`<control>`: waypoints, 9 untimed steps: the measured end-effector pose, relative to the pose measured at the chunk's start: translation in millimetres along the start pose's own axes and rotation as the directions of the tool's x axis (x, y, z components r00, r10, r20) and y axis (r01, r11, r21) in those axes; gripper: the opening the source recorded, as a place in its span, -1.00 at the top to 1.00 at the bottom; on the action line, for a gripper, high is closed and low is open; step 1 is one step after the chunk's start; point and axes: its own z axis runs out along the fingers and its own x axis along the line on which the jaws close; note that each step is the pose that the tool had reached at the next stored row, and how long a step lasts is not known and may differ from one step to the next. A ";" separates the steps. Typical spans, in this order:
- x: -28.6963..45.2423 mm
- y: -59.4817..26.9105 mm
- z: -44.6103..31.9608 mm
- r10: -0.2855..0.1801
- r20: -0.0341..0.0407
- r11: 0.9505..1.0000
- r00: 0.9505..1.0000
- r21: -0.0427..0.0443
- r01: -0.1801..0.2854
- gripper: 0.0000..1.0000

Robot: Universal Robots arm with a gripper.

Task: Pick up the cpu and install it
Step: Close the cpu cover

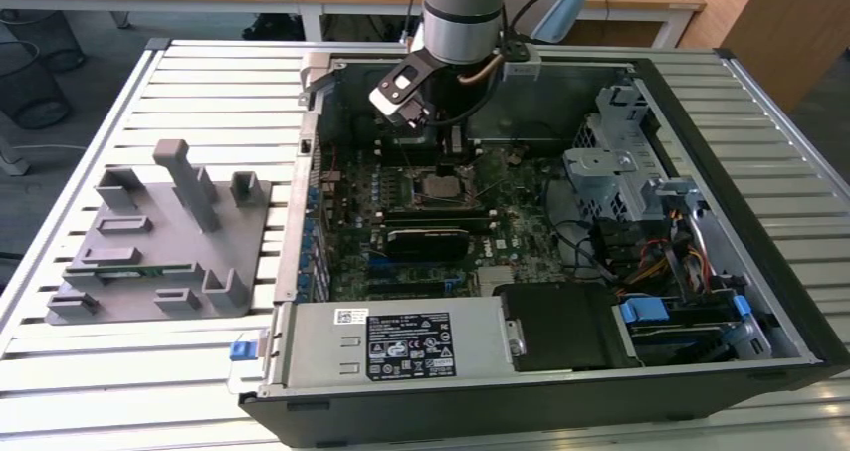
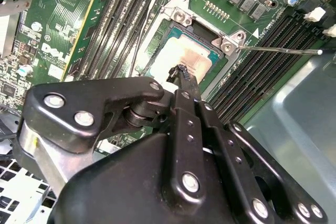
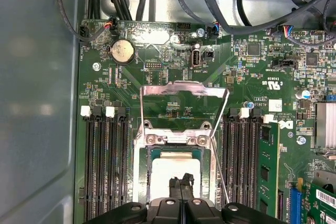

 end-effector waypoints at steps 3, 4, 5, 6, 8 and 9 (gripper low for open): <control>0.0 0.0 -0.1 0.000 0.000 1.000 1.000 0.000 0.000 0.79; 0.0 0.0 -0.1 0.000 0.000 1.000 1.000 0.000 0.000 0.79; 0.0 0.0 -0.1 0.000 0.000 1.000 1.000 0.000 0.000 0.79; 0.0 0.0 -0.1 0.000 0.000 1.000 1.000 0.000 0.000 0.79; -0.1 0.0 -0.5 0.000 0.000 1.000 1.000 0.000 0.000 0.79; -0.1 -0.1 -1.0 0.000 0.001 1.000 1.000 0.000 0.000 0.79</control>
